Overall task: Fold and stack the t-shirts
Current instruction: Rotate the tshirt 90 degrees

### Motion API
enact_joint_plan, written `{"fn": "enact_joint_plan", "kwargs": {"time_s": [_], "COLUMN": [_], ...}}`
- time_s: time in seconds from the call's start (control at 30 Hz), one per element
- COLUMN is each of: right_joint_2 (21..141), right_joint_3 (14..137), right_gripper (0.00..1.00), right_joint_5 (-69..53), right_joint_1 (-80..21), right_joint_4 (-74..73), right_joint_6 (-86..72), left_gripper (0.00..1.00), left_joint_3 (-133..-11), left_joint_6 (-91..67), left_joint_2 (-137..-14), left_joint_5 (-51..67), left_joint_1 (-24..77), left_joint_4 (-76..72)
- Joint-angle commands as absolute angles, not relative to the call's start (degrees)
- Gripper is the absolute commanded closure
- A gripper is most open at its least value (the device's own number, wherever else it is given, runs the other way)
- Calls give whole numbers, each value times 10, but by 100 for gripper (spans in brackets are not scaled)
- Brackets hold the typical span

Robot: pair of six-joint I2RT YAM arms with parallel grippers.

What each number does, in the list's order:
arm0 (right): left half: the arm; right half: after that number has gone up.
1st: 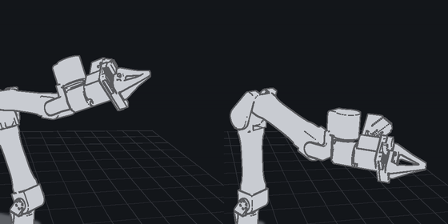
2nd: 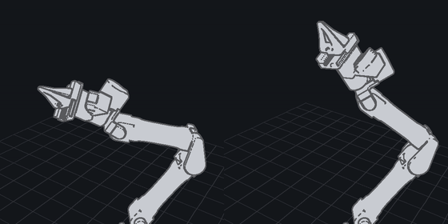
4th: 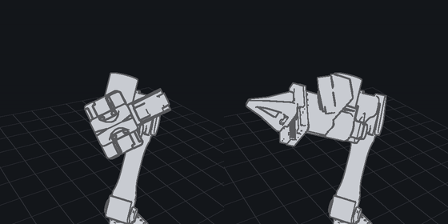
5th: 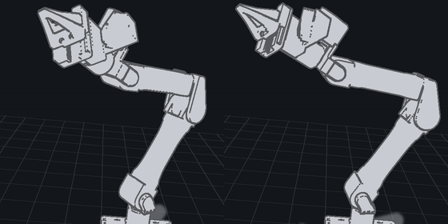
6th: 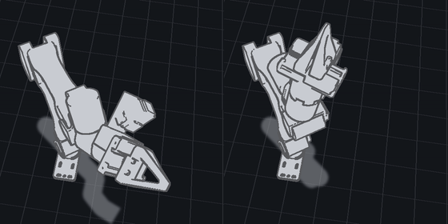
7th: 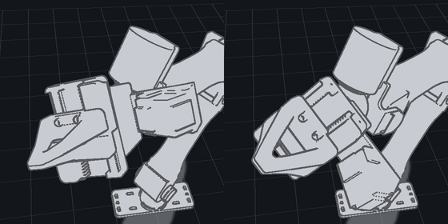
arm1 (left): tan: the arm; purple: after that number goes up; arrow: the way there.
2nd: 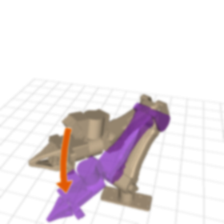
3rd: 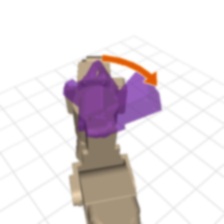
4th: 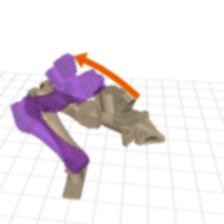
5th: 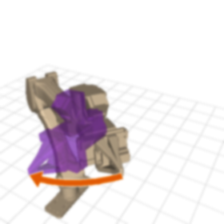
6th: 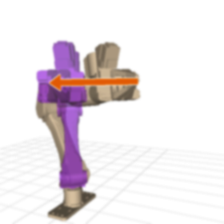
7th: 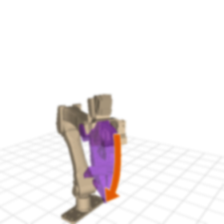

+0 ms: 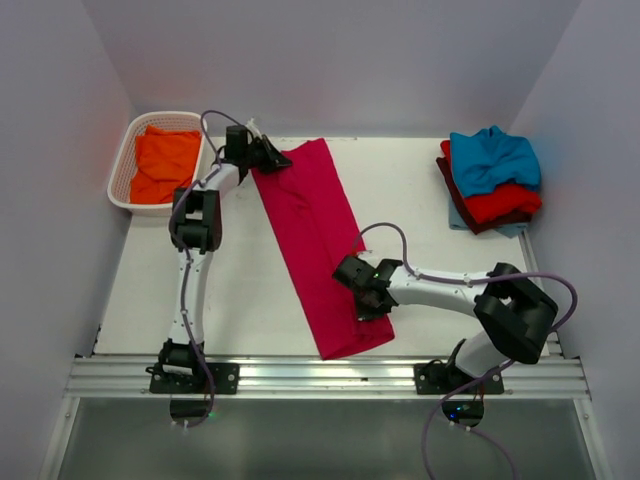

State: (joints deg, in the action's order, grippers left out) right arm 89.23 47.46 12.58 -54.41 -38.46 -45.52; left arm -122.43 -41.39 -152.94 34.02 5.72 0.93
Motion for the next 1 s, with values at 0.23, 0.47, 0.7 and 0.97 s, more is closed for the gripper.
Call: {"fn": "enact_joint_plan", "kwargs": {"time_s": [0.23,0.47,0.7,0.97], "right_joint_2": [933,917,898,808], "right_joint_3": [407,417,474,567], "right_gripper": [100,100,98,39], "right_joint_5": [-25,-21,49,163], "right_joint_1": [-625,-678,-710,-708], "right_joint_4": [-321,-327,-417,-471], "right_joint_6": [-541,-563,-557,-491], "left_gripper": [100,96,38,9], "left_joint_3": [-1255,-1268,-1208,-918], "left_joint_6": [-472,-530,-537,-402], "left_joint_2": [-1595,-1587,-1489,-1135], "left_joint_5": [395,457,503,359], "left_joint_1": [59,62,63,66], "left_joint_4": [-59,-167,-235,-191]}}
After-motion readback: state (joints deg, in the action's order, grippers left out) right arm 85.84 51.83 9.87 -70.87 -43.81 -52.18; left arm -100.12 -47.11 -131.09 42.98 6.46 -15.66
